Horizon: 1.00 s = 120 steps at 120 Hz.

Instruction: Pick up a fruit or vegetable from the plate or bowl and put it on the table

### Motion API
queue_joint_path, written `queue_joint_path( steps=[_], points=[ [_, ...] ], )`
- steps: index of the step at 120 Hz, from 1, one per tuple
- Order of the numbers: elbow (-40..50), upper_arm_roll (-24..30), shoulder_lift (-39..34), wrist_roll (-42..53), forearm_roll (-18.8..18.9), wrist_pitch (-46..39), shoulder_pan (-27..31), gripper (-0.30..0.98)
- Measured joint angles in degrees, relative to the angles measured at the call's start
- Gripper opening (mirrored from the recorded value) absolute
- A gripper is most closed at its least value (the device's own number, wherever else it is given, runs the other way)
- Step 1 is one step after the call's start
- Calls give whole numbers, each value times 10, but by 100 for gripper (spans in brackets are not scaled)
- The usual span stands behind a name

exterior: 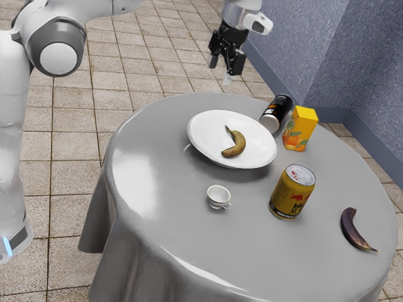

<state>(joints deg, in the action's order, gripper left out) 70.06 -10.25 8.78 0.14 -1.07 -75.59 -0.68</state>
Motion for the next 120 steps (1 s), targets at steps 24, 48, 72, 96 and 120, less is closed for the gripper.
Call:
queue_joint_path(
  steps=[24,48,72,96,120],
  points=[
    [-1,3,1,25,-2,-34,-1,69],
    [-79,7,-25,34,-13,-43,2,69],
    [-83,36,-18,-83,-15,-33,-7,69],
    [-62,35,20,-223,9,-21,-1,69],
    [-82,33,77,-367,2,-20,2,69]
  ],
)
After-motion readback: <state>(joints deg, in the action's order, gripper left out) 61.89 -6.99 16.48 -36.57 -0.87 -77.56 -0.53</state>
